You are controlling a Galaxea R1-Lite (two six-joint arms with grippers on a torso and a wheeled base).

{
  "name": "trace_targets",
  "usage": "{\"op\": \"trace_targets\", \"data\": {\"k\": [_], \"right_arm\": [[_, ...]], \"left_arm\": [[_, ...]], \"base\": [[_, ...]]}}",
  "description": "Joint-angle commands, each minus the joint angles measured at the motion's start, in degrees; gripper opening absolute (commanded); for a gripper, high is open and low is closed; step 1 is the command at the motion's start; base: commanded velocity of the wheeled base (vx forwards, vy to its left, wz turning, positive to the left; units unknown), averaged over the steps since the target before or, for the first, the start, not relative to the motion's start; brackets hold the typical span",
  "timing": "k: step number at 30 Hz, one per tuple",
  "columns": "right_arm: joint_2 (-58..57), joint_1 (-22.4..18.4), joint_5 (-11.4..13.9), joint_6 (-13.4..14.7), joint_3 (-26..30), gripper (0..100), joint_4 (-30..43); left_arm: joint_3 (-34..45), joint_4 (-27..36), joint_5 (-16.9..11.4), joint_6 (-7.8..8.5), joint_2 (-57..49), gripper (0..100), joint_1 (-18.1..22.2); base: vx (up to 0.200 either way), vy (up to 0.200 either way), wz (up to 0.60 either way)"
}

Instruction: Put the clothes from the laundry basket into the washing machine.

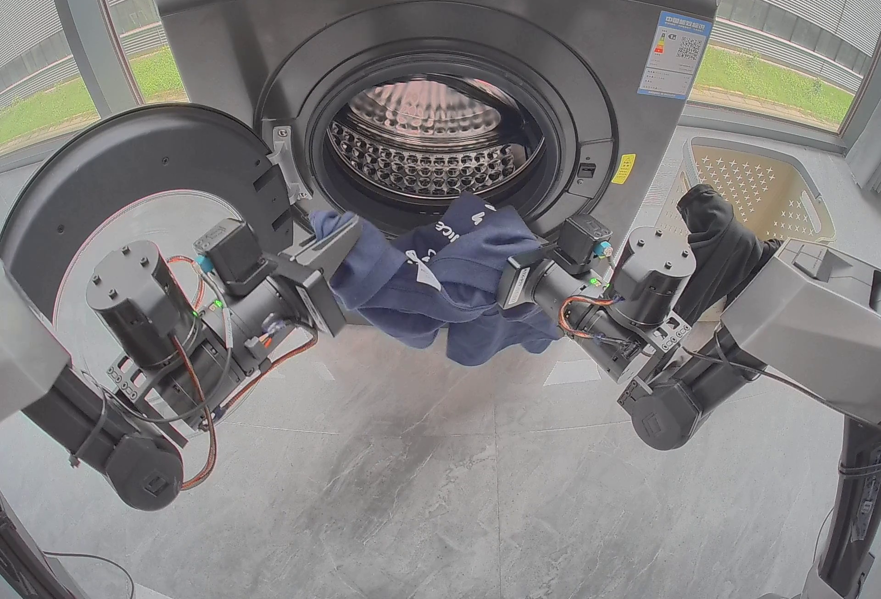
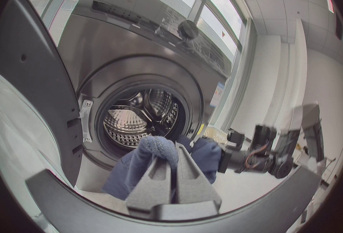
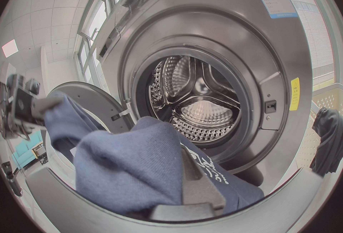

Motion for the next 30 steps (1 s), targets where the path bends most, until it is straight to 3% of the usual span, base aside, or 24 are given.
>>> {"op": "trace_targets", "data": {"k": [1, 4, 11, 12, 21, 25, 30], "right_arm": [[-0.87, 1.19, -0.08, 0.06, -0.15, 0, -0.06], [-0.78, 1.54, -0.17, 0.06, -0.06, 0, -0.06], [-0.70, 1.89, -0.17, 0.15, -0.15, 0, 0.03], [-0.70, 1.89, -0.17, 0.15, -0.24, 0, 0.03], [-1.40, 1.54, -0.17, -0.03, -1.03, 0, 0.29], [-1.40, 1.19, -0.08, -0.03, -0.94, 0, 0.20], [-1.31, 1.19, -0.08, 0.06, -1.03, 0, -0.06]], "left_arm": [[2.70, -1.49, -0.99, 3.11, 5.59, 0, 2.05], [3.22, -1.49, -1.07, 4.52, 6.99, 0, 2.23], [3.31, -1.49, -0.99, 4.61, 7.34, 0, 2.05], [3.40, -1.49, -0.99, 4.61, 7.34, 100, 2.14], [8.32, -1.49, -2.57, 5.13, 8.75, 100, 0.91], [11.93, -1.49, -3.71, 8.56, 9.89, 100, 0.47], [15.35, -1.58, -6.26, 10.23, 10.86, 100, -0.32]], "base": [[0.000, 0.000, 0.00], [0.000, 0.000, 0.00], [0.000, 0.000, 0.00], [0.000, 0.000, 0.00], [0.000, 0.000, 0.00], [0.000, 0.000, 0.00], [0.000, 0.000, 0.00]]}}
